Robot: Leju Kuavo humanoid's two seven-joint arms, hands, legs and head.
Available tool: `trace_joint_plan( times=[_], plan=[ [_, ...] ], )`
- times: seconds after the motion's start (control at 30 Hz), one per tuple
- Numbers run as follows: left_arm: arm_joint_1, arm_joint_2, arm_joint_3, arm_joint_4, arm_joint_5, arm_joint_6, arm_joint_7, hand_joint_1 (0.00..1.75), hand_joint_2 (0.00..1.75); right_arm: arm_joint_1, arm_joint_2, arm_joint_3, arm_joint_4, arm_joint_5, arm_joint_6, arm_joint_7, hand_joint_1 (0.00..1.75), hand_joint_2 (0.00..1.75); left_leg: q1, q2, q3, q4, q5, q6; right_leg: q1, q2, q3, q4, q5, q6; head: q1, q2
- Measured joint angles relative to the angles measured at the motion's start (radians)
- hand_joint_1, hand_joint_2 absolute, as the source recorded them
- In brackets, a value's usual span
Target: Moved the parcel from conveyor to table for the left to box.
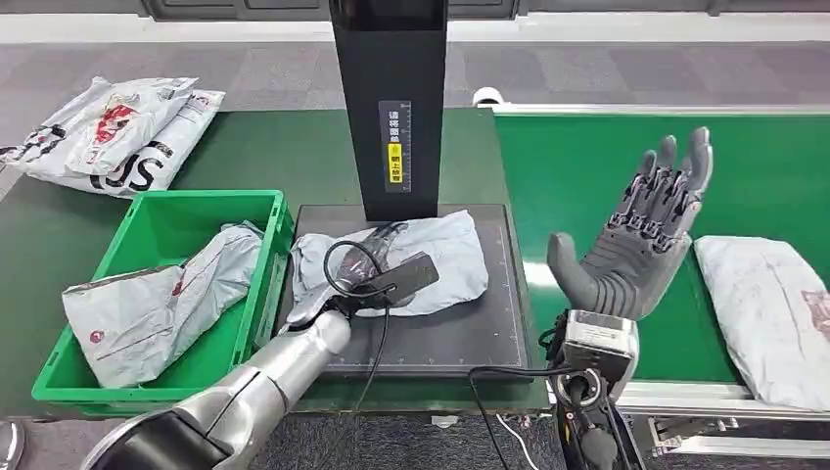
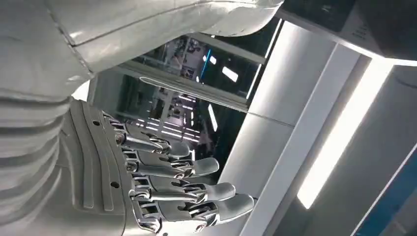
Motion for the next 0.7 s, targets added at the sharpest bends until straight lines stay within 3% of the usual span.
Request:
trace_joint_plan(
  times=[0.23, 0.27, 0.3, 0.7],
  plan=[
    [-0.013, 0.017, -0.038, 0.043, -0.106, -0.014, 0.090, 0.00, 1.75, -0.002, 0.000, 0.000, 0.000, -0.015, 0.000, -0.011, 0.00, 1.75, 0.000, 0.000, 0.000, 0.000, 0.000, 0.000, 0.000, 0.000, 0.000, 0.000, 0.000, 0.000, 0.000, 0.000],
    [-0.014, 0.019, -0.044, 0.046, -0.115, -0.018, 0.096, 1.64, 1.75, -0.004, 0.000, 0.000, 0.000, -0.020, 0.000, -0.013, 0.00, 1.75, 0.000, 0.000, 0.000, 0.000, 0.000, 0.000, 0.000, 0.000, 0.000, 0.000, 0.000, 0.000, 0.000, 0.000],
    [-0.015, 0.021, -0.048, 0.049, -0.121, -0.019, 0.099, 1.75, 1.75, -0.006, 0.000, 0.000, 0.000, -0.021, 0.000, -0.013, 0.00, 1.75, 0.000, 0.000, 0.000, 0.000, 0.000, 0.000, 0.000, 0.000, 0.000, 0.000, 0.000, 0.000, 0.000, 0.000],
    [-0.028, 0.041, -0.068, 0.066, -0.144, -0.037, 0.108, 1.75, 1.75, -0.009, 0.000, 0.000, 0.000, -0.032, 0.000, -0.020, 0.00, 1.75, 0.000, 0.000, 0.001, 0.000, 0.000, 0.000, 0.000, 0.000, 0.001, 0.000, 0.000, 0.000, 0.000, 0.000]
  ],
)
